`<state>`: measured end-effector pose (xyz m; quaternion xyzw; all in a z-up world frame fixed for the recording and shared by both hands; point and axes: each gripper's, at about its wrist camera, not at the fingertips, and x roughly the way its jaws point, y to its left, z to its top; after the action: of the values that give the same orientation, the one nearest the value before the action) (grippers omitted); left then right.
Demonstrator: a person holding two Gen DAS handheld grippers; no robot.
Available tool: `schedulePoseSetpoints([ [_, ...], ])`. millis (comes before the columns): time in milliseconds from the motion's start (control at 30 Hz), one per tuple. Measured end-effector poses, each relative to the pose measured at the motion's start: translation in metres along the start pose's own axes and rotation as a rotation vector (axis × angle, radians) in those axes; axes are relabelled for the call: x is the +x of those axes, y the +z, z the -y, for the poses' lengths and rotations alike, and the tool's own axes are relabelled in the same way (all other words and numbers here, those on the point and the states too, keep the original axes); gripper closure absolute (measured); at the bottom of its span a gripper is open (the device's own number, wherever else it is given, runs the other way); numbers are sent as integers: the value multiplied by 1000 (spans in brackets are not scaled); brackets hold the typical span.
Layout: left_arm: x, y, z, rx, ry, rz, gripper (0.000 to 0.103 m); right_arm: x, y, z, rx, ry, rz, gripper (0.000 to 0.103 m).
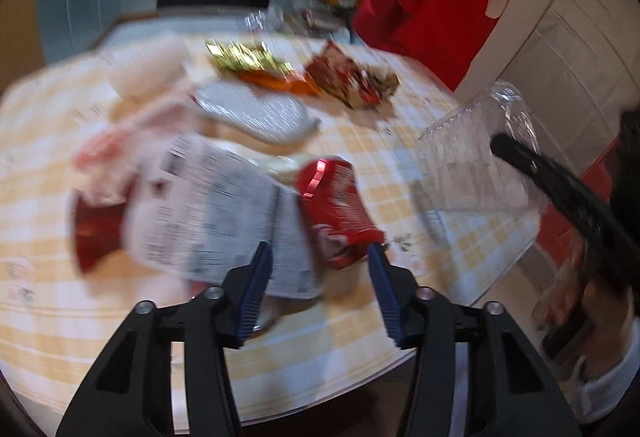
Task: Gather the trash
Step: 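Grasp the crushed red can with the left tool while the right tool holds the container, then carry the container and the red can toward the brown bin with both tools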
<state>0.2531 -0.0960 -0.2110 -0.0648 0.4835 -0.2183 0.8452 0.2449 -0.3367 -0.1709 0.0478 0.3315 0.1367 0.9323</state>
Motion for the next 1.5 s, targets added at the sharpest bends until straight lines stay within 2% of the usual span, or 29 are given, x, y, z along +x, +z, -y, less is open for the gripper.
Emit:
schedulePoseSetpoints([
  [167,43,17,-12,-133,-43,-57,59,-5,-9,16,15,-12,-8,87],
  [200,50,20,-14,-148,-42,-68,62,-7,-11,19,17,-17,-6,87],
  [367,73,29,-23,-186,-36,-115,68,-11,-12,29,30,-28,4,87],
  [567,90,33,-25,-213,-75,-144,69,-11,-13,30,27,-20,1,87],
  [633,96,33,-21,-201,-75,-161,81,-10,-13,29,20,-21,-2,87],
  [667,96,34,-19,-197,-81,-153,82,-10,-13,28,19,-20,-2,87],
  [867,77,36,-6,-164,-141,-106,97,-14,-10,25,15,-17,5,87],
  [967,61,38,3,-119,-140,-71,97,-17,-8,20,8,-15,11,87],
  [1167,16,33,10,-121,-173,14,97,-26,-3,8,-11,4,27,87],
  [1333,-27,21,13,-91,-114,103,97,-35,0,-7,-38,28,38,87],
  [1500,-74,-2,8,-49,-14,184,97,-46,0,-25,-67,53,45,87],
])
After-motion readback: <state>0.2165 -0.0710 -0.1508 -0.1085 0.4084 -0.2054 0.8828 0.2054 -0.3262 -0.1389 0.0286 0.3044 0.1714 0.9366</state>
